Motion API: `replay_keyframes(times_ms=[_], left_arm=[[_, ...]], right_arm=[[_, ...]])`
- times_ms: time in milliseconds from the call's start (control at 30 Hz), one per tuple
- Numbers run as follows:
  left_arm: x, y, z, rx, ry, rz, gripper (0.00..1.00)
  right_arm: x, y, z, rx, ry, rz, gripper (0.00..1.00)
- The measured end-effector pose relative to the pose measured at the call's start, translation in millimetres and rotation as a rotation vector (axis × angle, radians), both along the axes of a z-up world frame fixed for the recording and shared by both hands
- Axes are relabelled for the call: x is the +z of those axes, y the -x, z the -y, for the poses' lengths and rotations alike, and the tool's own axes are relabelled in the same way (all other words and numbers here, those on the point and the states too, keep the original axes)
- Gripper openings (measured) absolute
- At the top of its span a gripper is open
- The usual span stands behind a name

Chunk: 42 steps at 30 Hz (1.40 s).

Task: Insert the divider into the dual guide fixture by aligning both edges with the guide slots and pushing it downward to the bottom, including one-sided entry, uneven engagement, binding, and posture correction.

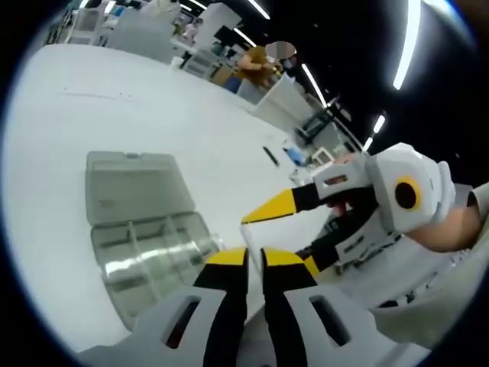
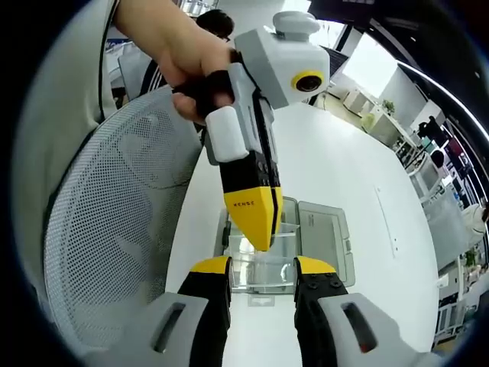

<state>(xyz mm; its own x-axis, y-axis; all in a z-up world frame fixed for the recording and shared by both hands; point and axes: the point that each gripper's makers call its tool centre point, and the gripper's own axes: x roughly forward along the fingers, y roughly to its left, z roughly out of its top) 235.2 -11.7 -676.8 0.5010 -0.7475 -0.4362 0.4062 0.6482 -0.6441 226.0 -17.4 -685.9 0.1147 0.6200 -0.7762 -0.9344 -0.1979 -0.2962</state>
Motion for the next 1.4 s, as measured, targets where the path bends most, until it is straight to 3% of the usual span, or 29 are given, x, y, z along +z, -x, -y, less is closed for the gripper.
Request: replay_keyframes(times_ms=[1167, 1400], left_arm=[[-2.7, 0.4, -2.8, 0.042, 0.059, -0.076, 0.0], [-3.2, -0.2, -3.2, 0.044, 0.055, -0.061, 0.0]], right_arm=[[3.4, -0.2, -4.4, 0.006, 0.002, 0.025, 0.29], [3.9, -0.5, -4.1, 0.006, -0.003, 0.03, 0.3]])
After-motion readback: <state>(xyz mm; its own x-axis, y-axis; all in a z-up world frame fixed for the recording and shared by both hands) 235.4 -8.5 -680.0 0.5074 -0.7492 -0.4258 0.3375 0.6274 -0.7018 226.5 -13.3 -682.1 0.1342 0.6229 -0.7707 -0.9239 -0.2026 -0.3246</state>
